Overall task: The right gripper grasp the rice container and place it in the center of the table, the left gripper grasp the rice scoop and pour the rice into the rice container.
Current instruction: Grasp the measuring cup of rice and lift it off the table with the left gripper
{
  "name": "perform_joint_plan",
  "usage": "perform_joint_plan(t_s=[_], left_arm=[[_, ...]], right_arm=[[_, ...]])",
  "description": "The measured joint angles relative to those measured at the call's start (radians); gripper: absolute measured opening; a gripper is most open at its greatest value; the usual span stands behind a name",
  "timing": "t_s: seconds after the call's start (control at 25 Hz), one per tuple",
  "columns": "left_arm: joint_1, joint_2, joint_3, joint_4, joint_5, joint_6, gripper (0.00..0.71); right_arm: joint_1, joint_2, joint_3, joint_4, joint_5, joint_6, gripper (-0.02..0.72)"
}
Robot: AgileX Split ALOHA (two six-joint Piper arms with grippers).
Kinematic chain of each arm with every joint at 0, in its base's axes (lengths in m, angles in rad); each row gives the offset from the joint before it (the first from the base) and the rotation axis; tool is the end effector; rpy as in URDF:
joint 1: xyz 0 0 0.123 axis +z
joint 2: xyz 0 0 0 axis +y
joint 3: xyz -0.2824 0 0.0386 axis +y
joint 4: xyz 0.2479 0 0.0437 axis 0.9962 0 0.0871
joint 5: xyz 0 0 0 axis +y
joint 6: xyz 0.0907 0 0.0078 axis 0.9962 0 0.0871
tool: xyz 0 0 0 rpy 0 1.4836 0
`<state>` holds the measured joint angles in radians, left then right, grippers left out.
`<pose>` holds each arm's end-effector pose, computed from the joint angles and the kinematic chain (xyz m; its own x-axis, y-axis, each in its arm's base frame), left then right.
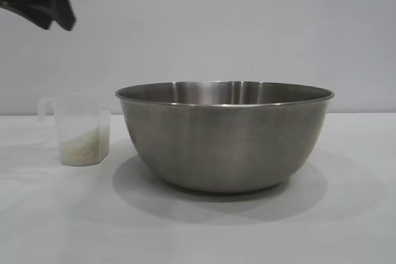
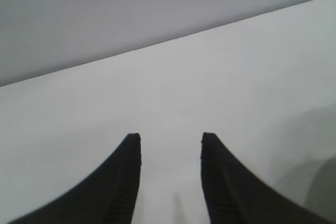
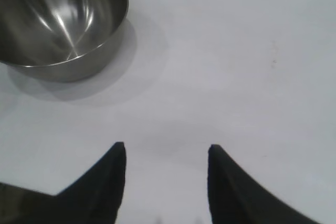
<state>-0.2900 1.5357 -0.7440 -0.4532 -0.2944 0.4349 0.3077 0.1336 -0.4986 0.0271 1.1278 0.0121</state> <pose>0.3058 -0.0792 0.2225 -0.4070 0.1202 -0.9055 0.1729 0.9835 0.0528 0.0109 0.0058 0.2712 -0.6033 -0.1669 -0.7798 -0.3068 0.9512 0.0338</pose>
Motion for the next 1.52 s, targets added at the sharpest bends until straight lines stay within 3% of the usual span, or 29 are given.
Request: perform_joint_plan(t_s=[0.24, 0.36, 0.68, 0.96, 1.16, 1.52], left_arm=[[0.000, -0.100, 0.234, 0.418, -0.200, -0.437, 0.216], [0.000, -0.102, 0.336, 0.495, -0.299, -0.513, 0.216], [0.000, -0.016, 0.500, 0.485, -0.536, -0.508, 0.216], [0.000, 0.229, 0.530, 0.453, -0.821, -0.479, 0.216], [0.000, 0.336, 0.540, 0.446, -0.840, -0.479, 0.216], [0.000, 0.347, 0.540, 0.387, -0.842, -0.479, 0.216]], right_arm=[[0.000, 0.000, 0.000, 0.000, 0.000, 0.000, 0.351], [0.000, 0.000, 0.000, 0.000, 0.000, 0.000, 0.351], [0.000, 0.000, 0.000, 0.000, 0.000, 0.000, 0.351], [0.000, 0.000, 0.000, 0.000, 0.000, 0.000, 0.351], [0.000, 0.000, 0.000, 0.000, 0.000, 0.000, 0.351], [0.000, 0.000, 0.000, 0.000, 0.000, 0.000, 0.351]])
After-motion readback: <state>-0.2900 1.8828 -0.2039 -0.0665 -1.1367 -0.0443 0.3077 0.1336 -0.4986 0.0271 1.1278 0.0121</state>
